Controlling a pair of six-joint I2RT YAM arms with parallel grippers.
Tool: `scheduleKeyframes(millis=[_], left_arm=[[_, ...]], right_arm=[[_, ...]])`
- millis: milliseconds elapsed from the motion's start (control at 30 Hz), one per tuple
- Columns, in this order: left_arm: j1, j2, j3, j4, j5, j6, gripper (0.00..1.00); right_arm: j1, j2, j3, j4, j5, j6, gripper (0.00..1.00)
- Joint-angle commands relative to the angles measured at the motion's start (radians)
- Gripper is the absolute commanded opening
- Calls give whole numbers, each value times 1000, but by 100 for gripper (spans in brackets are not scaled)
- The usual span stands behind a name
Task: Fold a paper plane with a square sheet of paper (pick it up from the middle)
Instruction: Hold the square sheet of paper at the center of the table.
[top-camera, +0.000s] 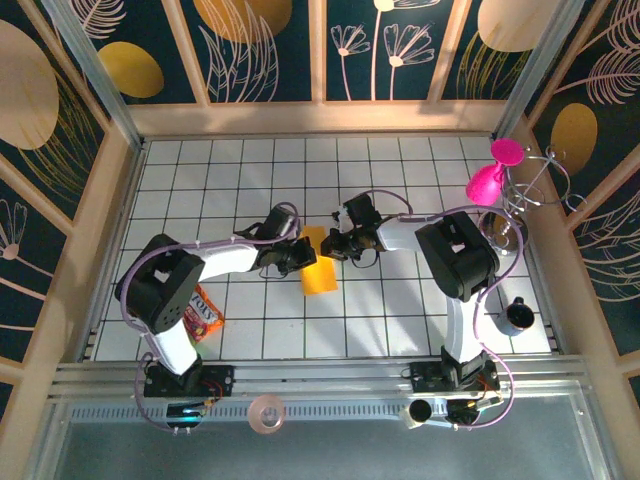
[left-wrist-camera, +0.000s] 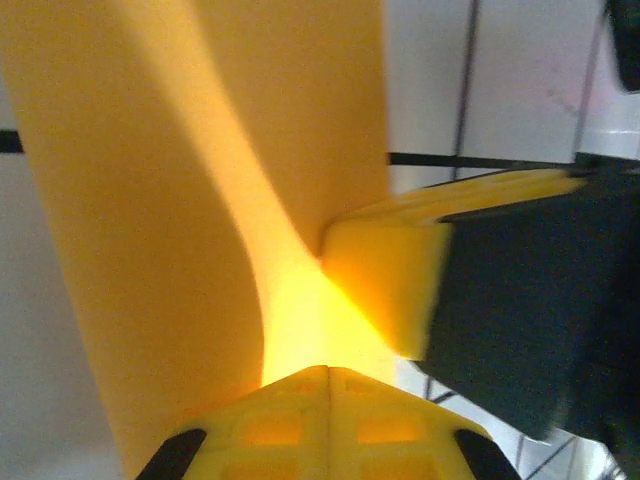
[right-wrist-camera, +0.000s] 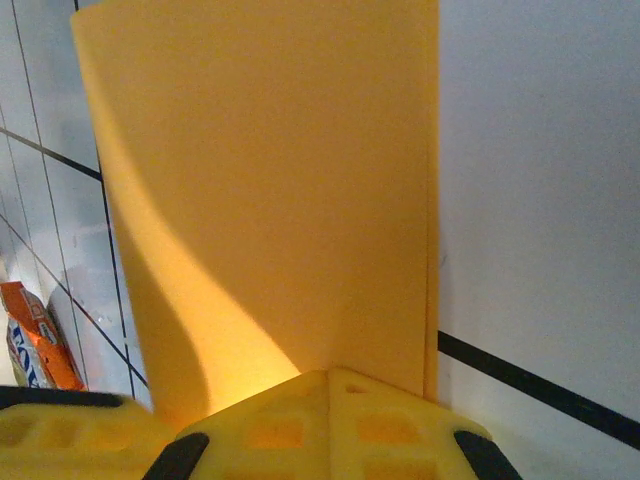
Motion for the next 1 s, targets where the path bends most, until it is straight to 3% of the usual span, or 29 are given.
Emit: scheduleKeyframes(millis=[0,967], left_arm=[[-2,29,32,-57,-15,8,3],[0,88,123,-91,-50,51,5]], right_arm=[[7,107,-46,-178,154,12,1],[16,109,-62,-194,181,-7,0]])
